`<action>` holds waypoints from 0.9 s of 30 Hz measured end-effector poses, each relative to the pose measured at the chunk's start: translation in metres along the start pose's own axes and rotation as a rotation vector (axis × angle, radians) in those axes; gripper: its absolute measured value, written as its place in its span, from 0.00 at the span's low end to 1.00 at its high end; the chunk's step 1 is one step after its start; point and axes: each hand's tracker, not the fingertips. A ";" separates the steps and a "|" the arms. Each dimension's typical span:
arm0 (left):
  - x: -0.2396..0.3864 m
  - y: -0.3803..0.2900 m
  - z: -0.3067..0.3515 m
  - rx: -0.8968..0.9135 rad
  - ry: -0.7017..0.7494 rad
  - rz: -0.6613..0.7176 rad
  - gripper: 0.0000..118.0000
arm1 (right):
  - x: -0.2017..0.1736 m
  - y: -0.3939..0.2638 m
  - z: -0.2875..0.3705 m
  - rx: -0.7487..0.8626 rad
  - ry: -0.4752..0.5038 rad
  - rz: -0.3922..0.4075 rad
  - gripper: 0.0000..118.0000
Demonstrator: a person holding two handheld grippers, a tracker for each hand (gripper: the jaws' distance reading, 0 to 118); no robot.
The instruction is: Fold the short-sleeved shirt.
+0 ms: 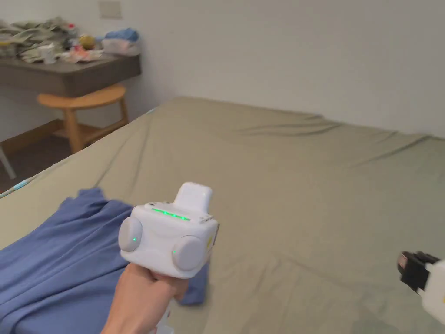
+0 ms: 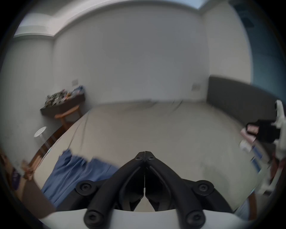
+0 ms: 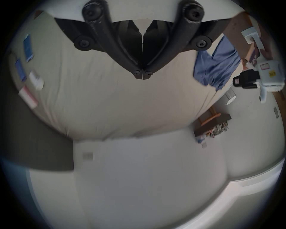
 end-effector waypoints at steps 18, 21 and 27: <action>-0.120 -0.097 -0.152 -0.403 0.029 0.093 0.90 | -0.031 -0.093 -0.068 -0.374 0.005 0.097 0.00; -0.126 -0.103 -0.177 -0.418 0.080 0.090 0.89 | -0.032 -0.094 -0.069 -0.394 -0.004 0.102 0.00; -0.149 -0.094 -0.149 -0.366 0.127 0.216 0.01 | -0.029 -0.094 -0.070 -0.406 -0.001 0.100 0.00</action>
